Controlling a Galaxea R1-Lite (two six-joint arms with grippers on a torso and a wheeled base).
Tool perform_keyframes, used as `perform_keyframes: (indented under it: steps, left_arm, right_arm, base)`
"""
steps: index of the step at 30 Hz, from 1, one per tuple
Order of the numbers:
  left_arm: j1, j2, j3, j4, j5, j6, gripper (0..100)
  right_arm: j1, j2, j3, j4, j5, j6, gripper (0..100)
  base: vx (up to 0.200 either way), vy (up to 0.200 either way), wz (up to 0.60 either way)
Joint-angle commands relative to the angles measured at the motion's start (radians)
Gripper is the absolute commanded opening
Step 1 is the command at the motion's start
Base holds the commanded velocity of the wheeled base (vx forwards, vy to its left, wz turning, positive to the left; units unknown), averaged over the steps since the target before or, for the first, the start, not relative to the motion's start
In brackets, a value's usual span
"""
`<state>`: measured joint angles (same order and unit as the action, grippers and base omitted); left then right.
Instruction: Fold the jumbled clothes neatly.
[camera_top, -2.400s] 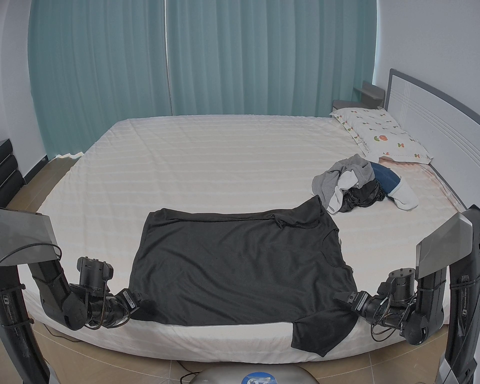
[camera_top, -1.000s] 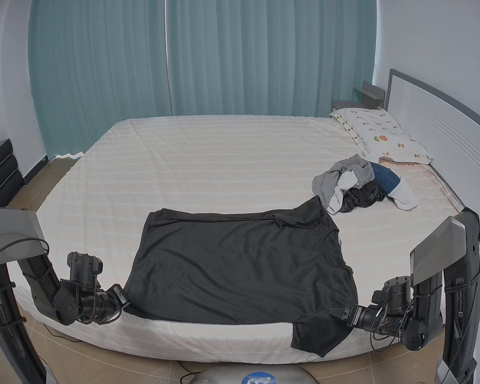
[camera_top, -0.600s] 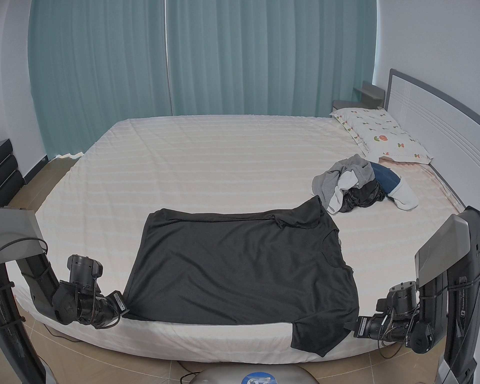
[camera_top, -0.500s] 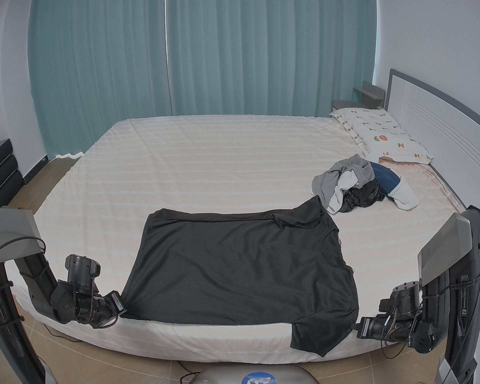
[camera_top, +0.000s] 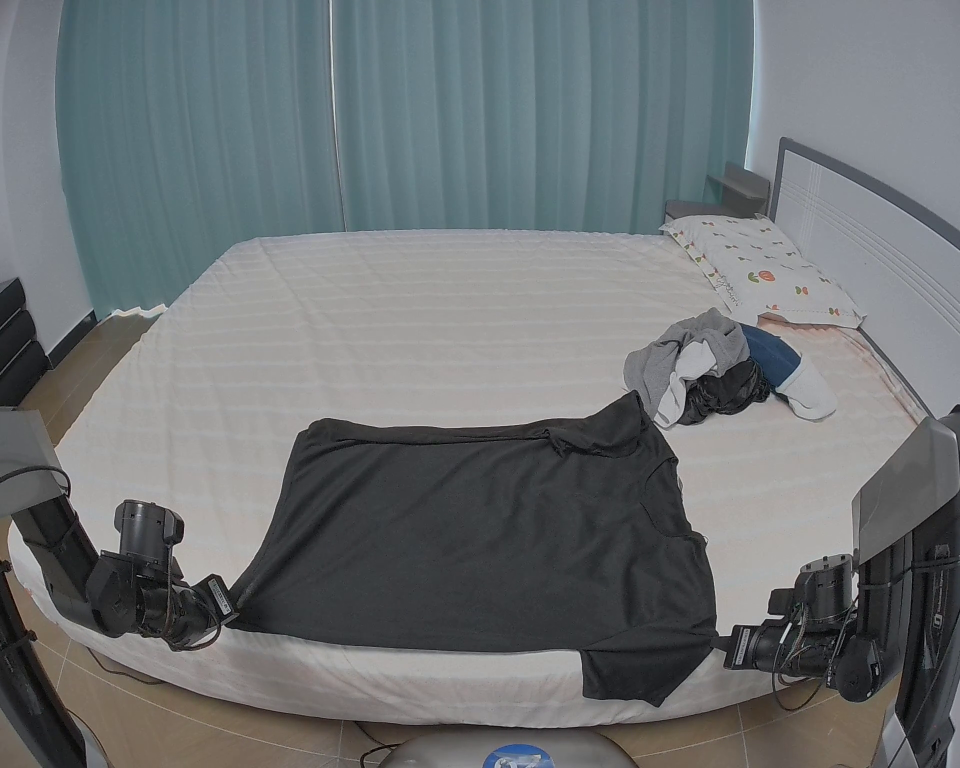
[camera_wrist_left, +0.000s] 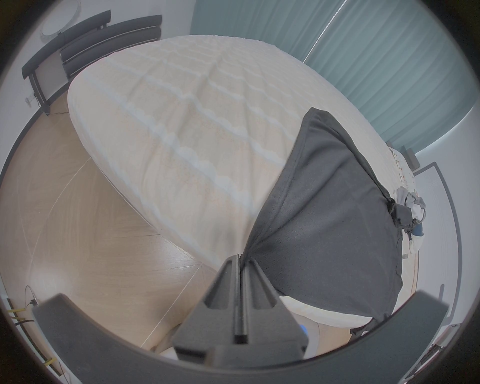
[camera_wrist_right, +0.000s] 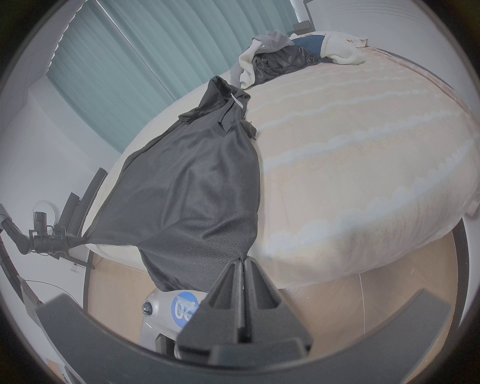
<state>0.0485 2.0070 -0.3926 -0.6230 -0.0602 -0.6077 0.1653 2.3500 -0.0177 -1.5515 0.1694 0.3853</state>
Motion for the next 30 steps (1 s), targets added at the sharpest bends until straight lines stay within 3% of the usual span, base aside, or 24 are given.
perform_keyframes:
  steps: [1,8,14,25,26,27,28,30]
  left_arm:
    - [0.005,-0.007,0.0,0.002,0.0,0.0,0]
    - [0.005,-0.011,0.014,0.06,-0.001,0.078,0]
    - [0.001,-0.005,0.021,0.074,0.0,0.092,0]
    - [-0.002,-0.002,0.044,0.077,-0.004,0.146,0]
    - [-0.002,-0.002,0.041,0.075,-0.007,0.14,0]
    - [-0.002,-0.004,0.037,0.077,-0.01,0.138,0]
    - [-0.002,-0.005,0.035,0.075,-0.013,0.135,100]
    - [-0.002,-0.013,0.034,0.069,-0.026,0.128,100]
  right_arm:
    - [-0.004,-0.029,0.018,0.016,0.002,-0.003,0]
    - [-0.01,-0.044,0.018,0.103,-0.001,-0.066,0]
    - [-0.015,-0.09,0.018,0.188,-0.001,-0.097,0]
    - [-0.013,-0.044,0.016,0.185,-0.005,-0.105,0]
    - [-0.015,-0.049,0.012,0.18,-0.004,-0.105,100]
    - [-0.018,-0.052,0.008,0.174,0.001,-0.103,100]
    - [-0.02,-0.057,0.005,0.165,0.004,-0.094,100]
    - [-0.032,-0.071,0.004,0.119,0.029,-0.077,100]
  base:
    - [0.0,0.0,0.0]
    - [0.0,0.0,0.0]
    - [0.0,0.0,0.0]
    - [0.0,0.0,0.0]
    - [0.0,0.0,0.0]
    - [0.0,0.0,0.0]
    - [0.0,0.0,0.0]
    - [0.0,0.0,0.0]
